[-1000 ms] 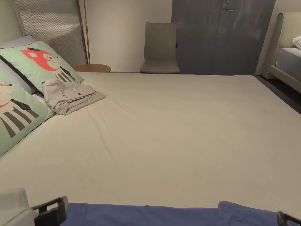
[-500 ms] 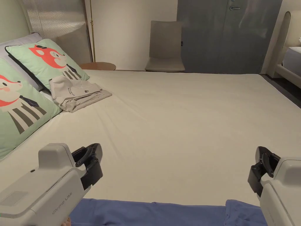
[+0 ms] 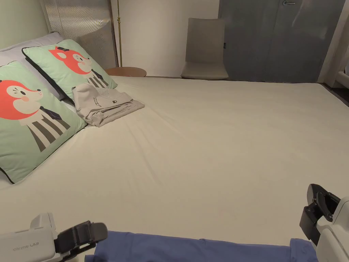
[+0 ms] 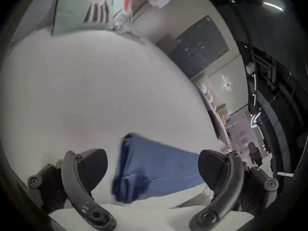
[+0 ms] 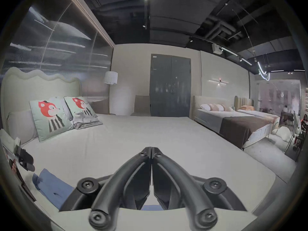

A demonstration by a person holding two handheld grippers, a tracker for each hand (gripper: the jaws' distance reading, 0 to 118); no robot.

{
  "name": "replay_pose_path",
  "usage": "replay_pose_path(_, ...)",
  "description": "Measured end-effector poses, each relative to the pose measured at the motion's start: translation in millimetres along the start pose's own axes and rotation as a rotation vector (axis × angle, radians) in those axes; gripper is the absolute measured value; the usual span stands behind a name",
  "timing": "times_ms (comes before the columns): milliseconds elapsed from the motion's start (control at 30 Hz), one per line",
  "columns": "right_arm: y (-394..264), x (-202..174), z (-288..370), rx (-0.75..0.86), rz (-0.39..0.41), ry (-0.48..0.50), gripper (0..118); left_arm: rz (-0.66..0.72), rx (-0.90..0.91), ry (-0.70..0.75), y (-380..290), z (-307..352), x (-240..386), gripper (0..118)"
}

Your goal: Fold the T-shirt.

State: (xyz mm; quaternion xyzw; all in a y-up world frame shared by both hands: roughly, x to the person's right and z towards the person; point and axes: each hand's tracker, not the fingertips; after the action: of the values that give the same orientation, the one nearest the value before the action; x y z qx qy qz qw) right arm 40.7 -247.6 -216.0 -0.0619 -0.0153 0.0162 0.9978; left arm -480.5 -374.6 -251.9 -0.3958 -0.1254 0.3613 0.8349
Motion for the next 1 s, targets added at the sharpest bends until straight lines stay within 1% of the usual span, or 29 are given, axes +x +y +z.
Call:
replay_pose_path(33,-1,-2,-2,-0.009,0.000,0.004,1,0.041,-0.020,0.003,-3,-3,-6,109)
replay_pose_path(133,-7,-10,-7,-0.042,0.003,0.021,1,0.177,-0.085,-0.059,-11,-20,-27,109)
replay_pose_path(167,-8,-13,-8,-0.053,0.015,0.026,1,0.200,-0.077,-0.098,-15,-24,-28,109)
replay_pose_path(200,-9,-15,-9,-0.059,0.018,0.029,1,0.176,-0.031,-0.124,-15,-24,-24,109)
replay_pose_path(233,-10,-17,-9,-0.063,0.017,0.034,1,0.181,-0.033,-0.147,-14,-26,-19,108)
replay_pose_path(300,-10,-20,-11,-0.071,0.014,0.044,1,0.233,-0.076,-0.221,-12,-38,-17,103)
replay_pose_path(333,-12,-21,-12,-0.074,0.012,0.048,1,0.260,-0.097,-0.235,-15,-46,-15,102)
replay_pose_path(367,-12,-23,-13,-0.075,0.012,0.051,1,0.246,-0.094,-0.213,-18,-54,-12,97)
replay_pose_path(400,-12,-24,-14,-0.076,0.012,0.053,1,0.205,-0.094,-0.214,-20,-56,-7,97)
replay_pose_path(433,-11,-25,-14,-0.078,0.010,0.056,1,0.177,-0.097,-0.224,-18,-57,-4,94)
replay_pose_path(467,-11,-26,-13,-0.079,0.009,0.060,1,0.197,-0.103,-0.197,-18,-59,-2,83)
replay_pose_path(500,-10,-26,-13,-0.079,0.010,0.062,1,0.202,-0.111,-0.157,-18,-60,-3,68)
replay_pose_path(533,-10,-26,-13,-0.079,0.011,0.063,1,0.188,-0.118,-0.102,-18,-60,-5,46)
replay_pose_path(567,-9,-26,-13,-0.078,0.010,0.065,1,0.157,-0.124,-0.011,-3,-66,-36,11)
replay_pose_path(600,-9,-25,-13,-0.076,0.010,0.064,1,0.159,-0.140,-0.010,-2,-65,-42,8)
replay_pose_path(633,-9,-25,-12,-0.074,0.012,0.062,1,0.236,-0.147,-0.137,-2,-59,-45,8)
replay_pose_path(667,-8,-23,-12,-0.073,0.012,0.061,1,0.256,-0.132,-0.147,0,-55,-52,8)
replay_pose_path(767,-6,-18,-10,-0.068,0.012,0.049,1,0.187,-0.073,-0.084,9,-35,-66,8)
replay_pose_path(800,-6,-16,-10,-0.067,0.012,0.046,1,0.198,-0.060,-0.072,13,-28,-72,8)
replay_pose_path(833,-5,-14,-10,-0.068,0.009,0.044,1,0.223,-0.031,-0.059,-9,-13,-48,8)
replay_pose_path(933,-7,-10,-8,-0.064,-0.002,0.036,1,0.254,0.055,0.038,-4,19,-60,8)
replay_pose_path(1000,-8,-8,-7,-0.066,-0.018,0.036,1,0.242,0.068,0.101,-3,38,-56,8)
